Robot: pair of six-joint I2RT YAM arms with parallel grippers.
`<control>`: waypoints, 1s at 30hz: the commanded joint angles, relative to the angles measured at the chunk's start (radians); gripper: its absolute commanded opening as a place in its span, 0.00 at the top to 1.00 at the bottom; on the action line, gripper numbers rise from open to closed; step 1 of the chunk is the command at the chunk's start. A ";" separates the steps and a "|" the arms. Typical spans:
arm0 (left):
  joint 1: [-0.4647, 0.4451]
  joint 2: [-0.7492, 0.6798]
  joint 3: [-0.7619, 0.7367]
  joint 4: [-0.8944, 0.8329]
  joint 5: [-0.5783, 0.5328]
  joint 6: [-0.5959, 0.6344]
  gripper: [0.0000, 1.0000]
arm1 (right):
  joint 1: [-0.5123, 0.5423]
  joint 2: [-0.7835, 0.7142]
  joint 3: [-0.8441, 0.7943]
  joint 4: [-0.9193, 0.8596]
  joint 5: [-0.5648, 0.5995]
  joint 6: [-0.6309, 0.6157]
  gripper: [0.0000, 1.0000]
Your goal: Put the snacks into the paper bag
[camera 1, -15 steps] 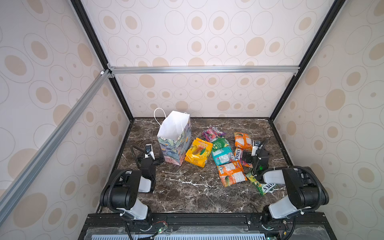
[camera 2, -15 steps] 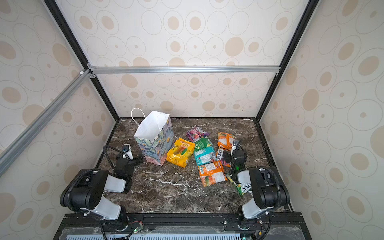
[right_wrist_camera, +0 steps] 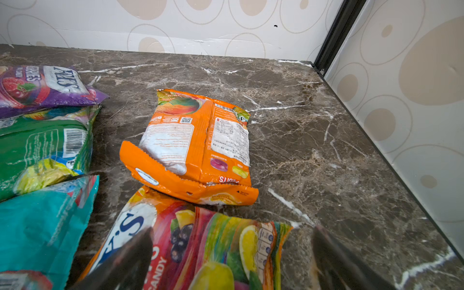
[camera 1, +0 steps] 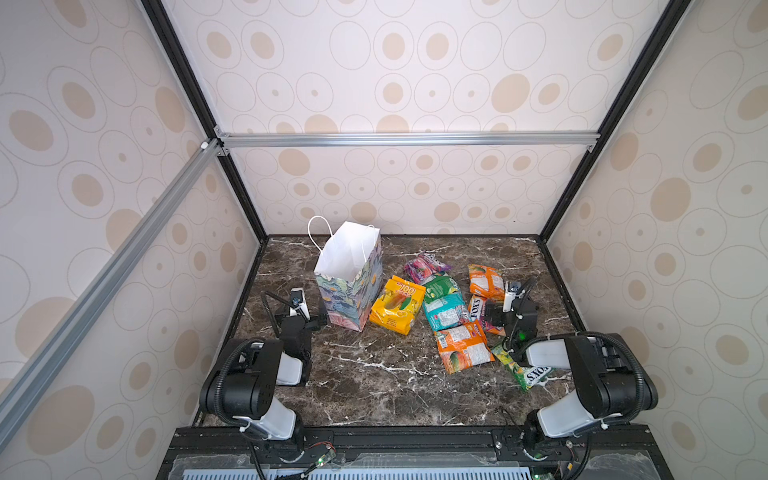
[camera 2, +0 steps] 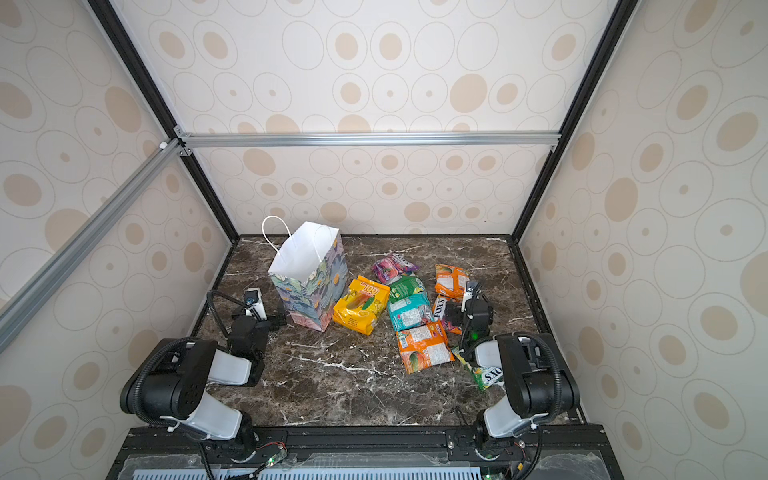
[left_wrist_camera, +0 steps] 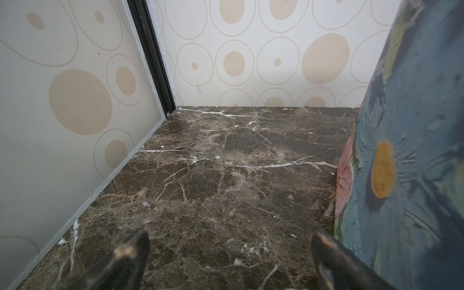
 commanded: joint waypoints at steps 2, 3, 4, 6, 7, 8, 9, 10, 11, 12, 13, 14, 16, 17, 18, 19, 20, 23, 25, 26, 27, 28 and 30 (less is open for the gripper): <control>0.006 -0.003 0.027 0.016 0.007 0.021 0.00 | 0.001 -0.006 0.012 0.001 -0.001 0.000 0.00; 0.006 -0.003 0.027 0.016 0.007 0.021 0.00 | 0.001 -0.008 0.013 0.001 -0.001 0.001 0.00; 0.005 -0.003 0.027 0.016 0.007 0.021 0.00 | 0.000 -0.007 0.013 0.001 -0.001 0.001 0.00; 0.006 -0.003 0.027 0.016 0.007 0.020 0.00 | 0.001 -0.005 0.014 0.001 -0.001 0.000 0.00; 0.006 -0.003 0.027 0.016 0.007 0.020 0.00 | 0.000 -0.005 0.015 -0.001 -0.001 0.000 0.00; 0.006 -0.002 0.029 0.013 0.007 0.020 0.00 | 0.001 -0.005 0.017 -0.005 -0.003 0.001 0.00; 0.005 -0.002 0.030 0.012 0.008 0.020 0.00 | -0.002 -0.005 0.018 -0.006 -0.006 0.001 0.00; 0.006 -0.002 0.030 0.013 0.007 0.020 0.00 | -0.004 -0.005 0.019 -0.008 -0.013 0.003 0.00; 0.006 -0.003 0.028 0.013 0.008 0.020 0.00 | -0.008 -0.004 0.020 -0.012 -0.021 0.006 0.00; 0.006 -0.003 0.028 0.013 0.007 0.020 0.00 | -0.010 -0.005 0.022 -0.014 -0.026 0.007 0.00; 0.005 -0.003 0.028 0.013 0.008 0.020 0.00 | -0.012 -0.005 0.022 -0.016 -0.030 0.007 0.00; 0.006 -0.003 0.028 0.014 0.008 0.021 0.00 | -0.012 -0.006 0.020 -0.015 -0.031 0.006 0.00; 0.005 -0.006 0.023 0.019 0.007 0.021 0.00 | -0.012 -0.008 0.019 -0.013 -0.030 0.006 0.00; 0.006 -0.007 0.022 0.021 0.008 0.021 0.00 | -0.012 -0.008 0.019 -0.013 -0.019 0.003 0.00; 0.006 -0.007 0.022 0.021 0.008 0.021 0.00 | -0.012 -0.012 0.020 -0.015 0.001 0.010 0.00; 0.005 -0.007 0.022 0.023 0.007 0.021 0.00 | -0.012 -0.019 0.023 -0.009 0.027 0.018 0.00; 0.004 -0.016 0.027 0.010 -0.004 0.018 0.00 | -0.012 -0.037 0.038 -0.052 0.039 0.021 0.00; 0.004 -0.138 0.160 -0.342 -0.050 -0.014 0.00 | -0.010 -0.145 0.129 -0.308 0.022 0.014 0.00; 0.005 -0.222 0.258 -0.574 -0.071 -0.046 0.00 | -0.009 -0.214 0.159 -0.391 0.002 -0.006 0.00; 0.005 -0.258 0.283 -0.649 -0.081 -0.055 0.00 | -0.009 -0.246 0.171 -0.413 -0.008 -0.017 0.00; 0.004 -0.307 0.305 -0.725 -0.110 -0.073 0.00 | -0.008 -0.274 0.189 -0.441 -0.023 -0.025 0.00; 0.004 -0.359 0.316 -0.788 -0.149 -0.102 0.00 | -0.009 -0.299 0.211 -0.477 -0.045 -0.028 0.00; 0.003 -0.462 0.329 -0.898 -0.200 -0.144 0.00 | -0.008 -0.338 0.260 -0.565 -0.086 -0.009 0.00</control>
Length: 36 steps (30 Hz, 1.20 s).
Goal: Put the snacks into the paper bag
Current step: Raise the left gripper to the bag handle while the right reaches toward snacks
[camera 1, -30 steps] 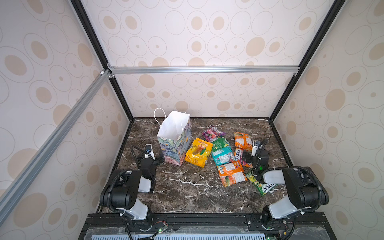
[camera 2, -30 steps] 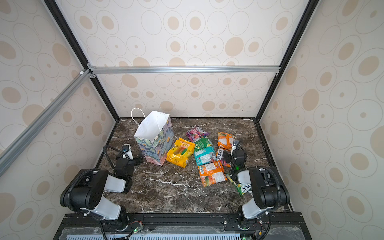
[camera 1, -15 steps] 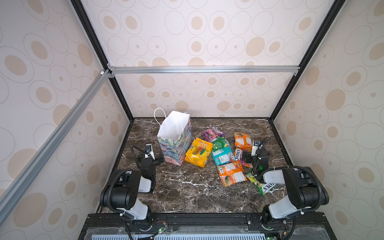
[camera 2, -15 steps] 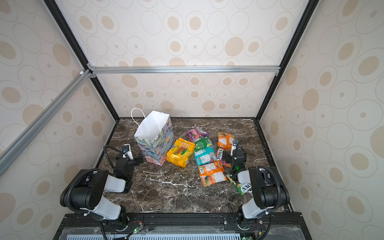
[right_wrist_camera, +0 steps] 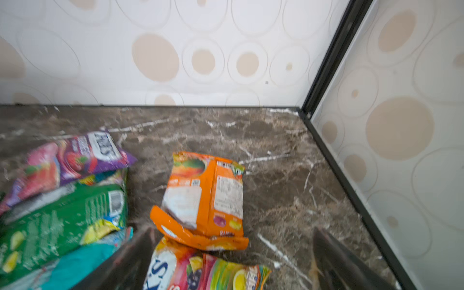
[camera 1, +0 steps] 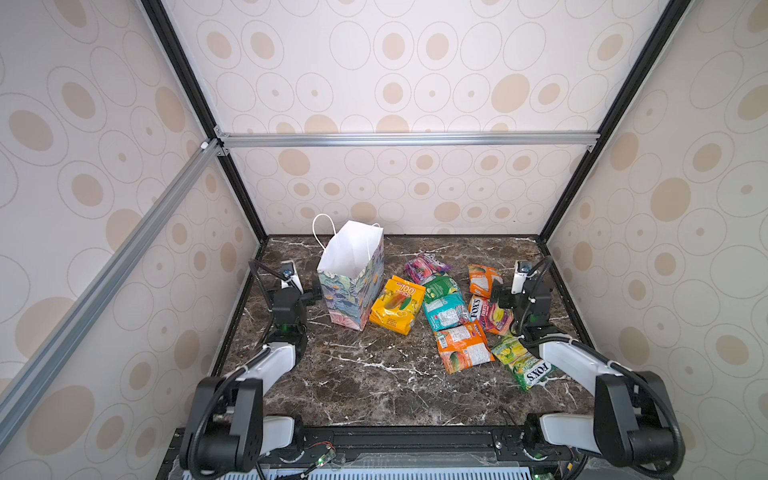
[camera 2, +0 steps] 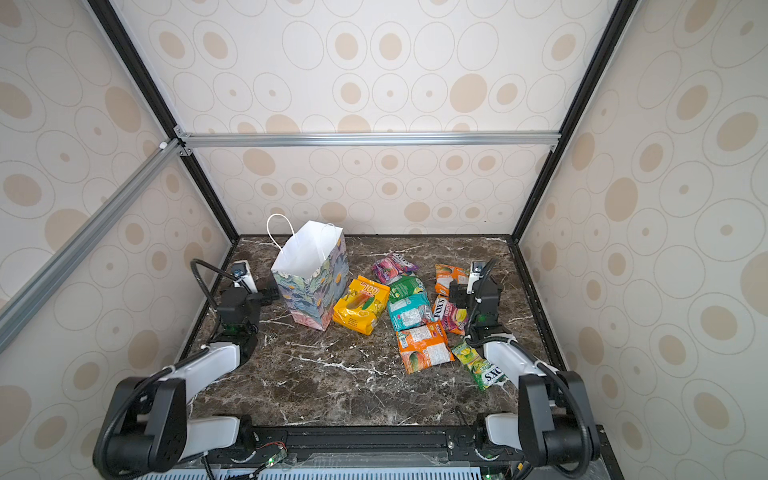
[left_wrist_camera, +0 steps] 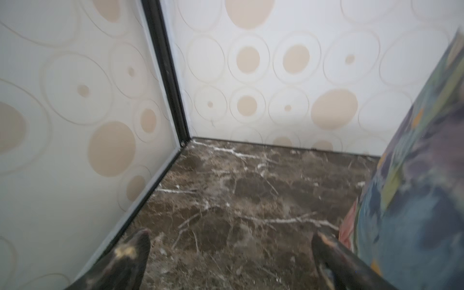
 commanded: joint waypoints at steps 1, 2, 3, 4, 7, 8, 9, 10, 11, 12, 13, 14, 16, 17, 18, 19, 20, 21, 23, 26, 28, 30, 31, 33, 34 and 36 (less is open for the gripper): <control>0.005 -0.152 0.041 -0.347 -0.109 -0.103 0.00 | 0.001 -0.056 0.077 -0.225 -0.087 0.010 0.01; 0.005 -0.190 0.059 -0.422 -0.114 -0.130 0.00 | 0.003 -0.071 0.100 -0.266 -0.108 0.021 0.01; 0.004 -0.225 0.088 -0.512 -0.114 -0.158 0.00 | 0.007 -0.083 0.128 -0.313 -0.135 0.036 0.02; 0.005 -0.252 0.123 -0.589 -0.113 -0.184 0.00 | 0.017 -0.095 0.149 -0.352 -0.156 0.049 0.03; 0.005 -0.289 0.237 -0.758 -0.087 -0.199 0.00 | 0.058 -0.120 0.208 -0.432 -0.193 0.060 0.04; 0.005 -0.294 0.288 -0.813 -0.079 -0.190 0.00 | 0.083 -0.127 0.233 -0.459 -0.200 0.054 0.04; 0.005 -0.296 0.340 -0.860 -0.077 -0.177 0.00 | 0.111 -0.128 0.263 -0.489 -0.202 0.037 0.04; 0.005 -0.298 0.394 -0.900 -0.076 -0.161 0.00 | 0.141 -0.128 0.296 -0.521 -0.198 0.018 0.04; 0.006 -0.295 0.441 -0.928 -0.071 -0.145 0.00 | 0.168 -0.125 0.327 -0.543 -0.193 0.008 0.04; 0.005 -0.286 0.497 -0.961 -0.065 -0.130 0.00 | 0.194 -0.120 0.361 -0.577 -0.193 0.002 0.04; 0.006 -0.274 0.550 -0.993 -0.051 -0.112 0.00 | 0.228 -0.115 0.392 -0.601 -0.204 0.006 0.04; 0.006 -0.256 0.605 -1.022 -0.036 -0.103 0.00 | 0.252 -0.111 0.416 -0.616 -0.233 0.007 0.04; 0.006 -0.218 0.708 -1.068 0.033 -0.084 0.00 | 0.316 -0.096 0.456 -0.619 -0.277 0.026 0.04; 0.006 -0.201 0.744 -1.077 0.070 -0.078 0.00 | 0.349 -0.087 0.470 -0.609 -0.282 0.041 0.04; 0.006 -0.183 0.778 -1.081 0.111 -0.077 0.00 | 0.385 -0.074 0.484 -0.589 -0.290 0.063 0.04; 0.006 -0.168 0.804 -1.080 0.146 -0.075 0.00 | 0.421 -0.058 0.497 -0.564 -0.295 0.083 0.04; 0.006 -0.154 0.821 -1.075 0.174 -0.073 0.00 | 0.451 -0.043 0.506 -0.536 -0.294 0.102 0.04; 0.006 -0.142 0.831 -1.061 0.207 -0.066 0.00 | 0.482 -0.025 0.518 -0.500 -0.291 0.130 0.04; 0.006 -0.116 0.834 -1.024 0.278 -0.041 0.00 | 0.532 0.013 0.538 -0.441 -0.300 0.162 0.05; 0.005 -0.043 0.853 -1.006 0.386 0.019 0.00 | 0.584 0.066 0.587 -0.428 -0.271 0.161 0.05; 0.006 0.020 0.885 -1.017 0.403 0.053 0.00 | 0.593 0.087 0.604 -0.432 -0.260 0.162 0.05; 0.006 0.075 0.921 -1.030 0.342 0.064 0.00 | 0.593 0.096 0.604 -0.426 -0.298 0.140 0.05; 0.006 0.104 0.948 -1.040 0.291 0.064 0.00 | 0.595 0.099 0.604 -0.426 -0.317 0.129 0.05; 0.006 0.159 0.998 -1.057 0.270 0.072 0.00 | 0.595 0.108 0.610 -0.430 -0.322 0.125 0.05; 0.006 0.179 1.016 -1.057 0.289 0.079 0.00 | 0.595 0.116 0.616 -0.436 -0.318 0.123 0.05; 0.006 0.208 1.037 -1.041 0.323 0.082 0.00 | 0.595 0.132 0.634 -0.453 -0.315 0.121 0.05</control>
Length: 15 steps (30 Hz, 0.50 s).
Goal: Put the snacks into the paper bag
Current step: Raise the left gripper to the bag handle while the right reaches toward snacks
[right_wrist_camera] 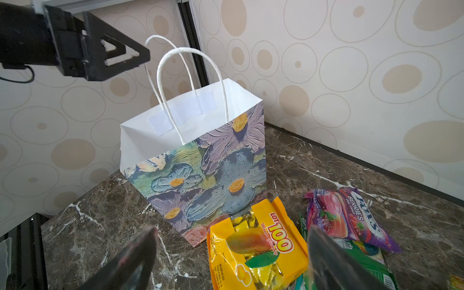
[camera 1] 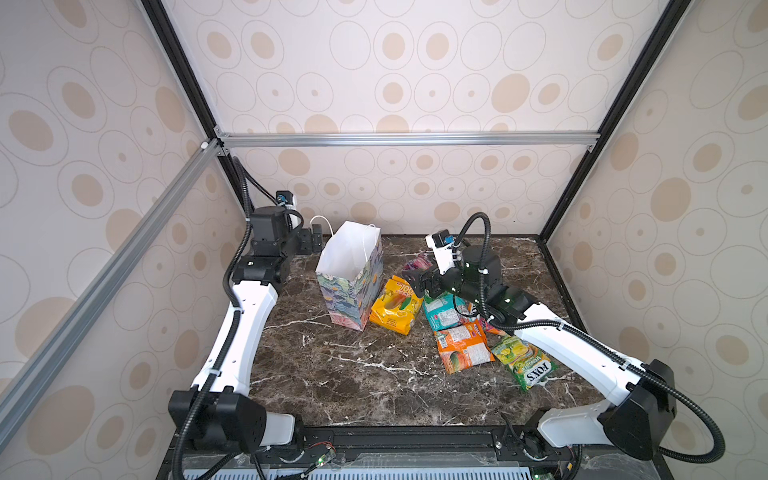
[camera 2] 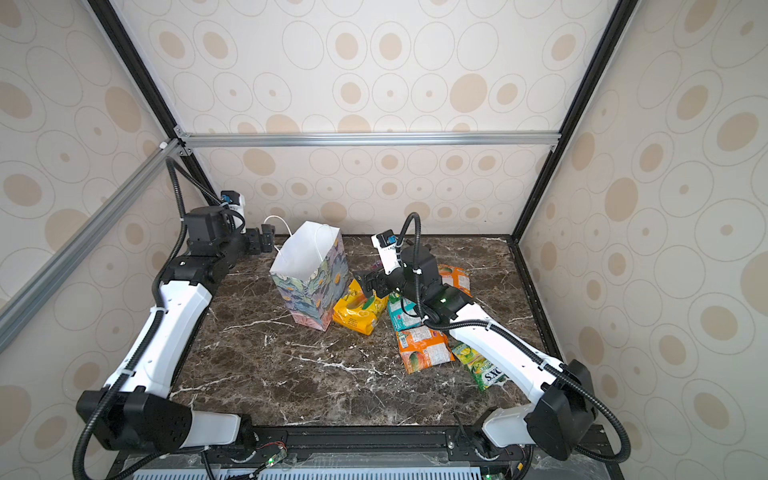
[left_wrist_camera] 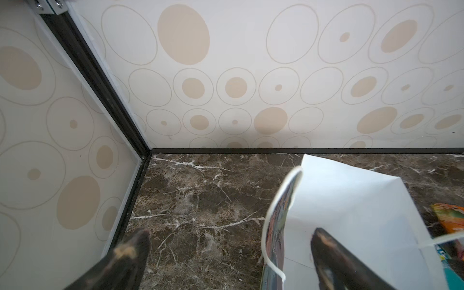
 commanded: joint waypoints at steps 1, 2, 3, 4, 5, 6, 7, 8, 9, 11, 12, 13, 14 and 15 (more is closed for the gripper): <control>0.004 0.018 0.086 0.007 0.036 0.048 0.00 | 0.002 0.029 0.051 0.001 -0.013 -0.011 0.05; 0.004 0.032 0.093 0.010 0.044 0.051 0.00 | 0.003 0.034 0.057 -0.001 -0.012 -0.009 0.05; 0.005 0.045 0.100 0.007 0.047 0.052 0.00 | 0.003 0.040 0.061 0.001 -0.011 -0.007 0.05; 0.005 0.058 0.108 0.007 0.043 0.051 0.00 | 0.002 0.042 0.064 0.001 -0.007 -0.007 0.05; 0.004 0.068 0.116 0.003 0.045 0.051 0.00 | 0.003 0.044 0.067 0.001 -0.002 -0.006 0.05; 0.005 0.076 0.124 -0.004 0.056 0.052 0.00 | 0.003 0.043 0.068 -0.002 0.003 -0.007 0.05; 0.005 0.083 0.131 -0.009 0.078 0.052 0.01 | 0.002 0.044 0.069 -0.006 0.010 -0.007 0.05; 0.004 0.086 0.134 -0.014 0.101 0.056 0.02 | 0.003 0.044 0.068 -0.006 0.018 -0.006 0.05; 0.005 0.089 0.133 -0.015 0.127 0.057 0.04 | 0.003 0.045 0.067 -0.008 0.027 -0.003 0.05; 0.004 0.090 0.127 -0.018 0.164 0.058 0.08 | 0.003 0.047 0.068 -0.015 0.043 0.002 0.05; 0.005 0.091 0.124 -0.022 0.178 0.062 0.12 | 0.003 0.051 0.068 -0.019 0.049 0.003 0.05; 0.004 0.092 0.121 -0.026 0.189 0.066 0.15 | 0.003 0.053 0.068 -0.020 0.052 0.005 0.05; 0.004 0.091 0.114 -0.027 0.195 0.068 0.19 | 0.002 0.055 0.070 -0.020 0.054 0.006 0.05; 0.004 0.088 0.108 -0.026 0.203 0.068 0.23 | 0.003 0.059 0.074 -0.025 0.059 0.008 0.05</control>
